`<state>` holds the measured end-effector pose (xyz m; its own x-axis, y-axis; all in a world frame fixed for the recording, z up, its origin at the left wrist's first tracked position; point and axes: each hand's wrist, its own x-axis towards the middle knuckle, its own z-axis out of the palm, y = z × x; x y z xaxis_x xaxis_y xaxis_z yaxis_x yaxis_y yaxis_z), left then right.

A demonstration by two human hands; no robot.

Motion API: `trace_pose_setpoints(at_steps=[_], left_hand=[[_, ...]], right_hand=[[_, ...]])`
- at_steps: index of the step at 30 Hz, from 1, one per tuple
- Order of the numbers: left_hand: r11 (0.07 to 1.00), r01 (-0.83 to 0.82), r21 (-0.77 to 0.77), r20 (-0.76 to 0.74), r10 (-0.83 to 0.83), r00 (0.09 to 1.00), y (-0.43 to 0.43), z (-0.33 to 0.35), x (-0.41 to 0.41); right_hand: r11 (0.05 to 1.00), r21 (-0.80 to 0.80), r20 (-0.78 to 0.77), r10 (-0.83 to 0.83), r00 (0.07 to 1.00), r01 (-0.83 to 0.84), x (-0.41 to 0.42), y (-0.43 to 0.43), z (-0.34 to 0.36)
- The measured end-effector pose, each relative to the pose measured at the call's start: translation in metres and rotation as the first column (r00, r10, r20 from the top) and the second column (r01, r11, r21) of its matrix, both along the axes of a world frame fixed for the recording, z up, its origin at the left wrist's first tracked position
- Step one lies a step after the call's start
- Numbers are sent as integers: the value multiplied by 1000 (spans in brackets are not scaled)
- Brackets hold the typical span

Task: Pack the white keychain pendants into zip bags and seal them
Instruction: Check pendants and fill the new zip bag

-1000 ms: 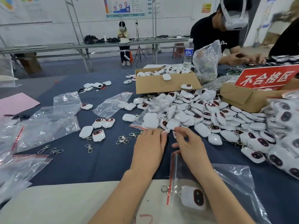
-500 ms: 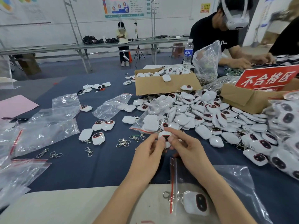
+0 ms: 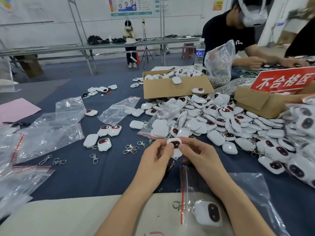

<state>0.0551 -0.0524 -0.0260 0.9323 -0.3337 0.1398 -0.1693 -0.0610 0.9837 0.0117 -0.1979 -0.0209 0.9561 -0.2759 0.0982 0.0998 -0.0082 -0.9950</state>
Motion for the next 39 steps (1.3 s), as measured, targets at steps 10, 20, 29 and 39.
trace_pose_setpoints(at_steps=[10,20,29,39], left_hand=[[1000,26,-10,13,-26,1000,1,0,0],[999,49,-24,55,-47,997,3,-1,1],[999,43,-13,48,-43,998,2,-4,3],[999,46,2,68,-46,997,1,-3,2]], right_hand=[[1000,-7,-5,-20,1000,20,1,-1,0],[999,13,20,-36,999,35,4,-2,-6],[998,-25,24,-50,998,51,8,-3,-13],[997,-41,35,-63,997,64,8,-5,-15]])
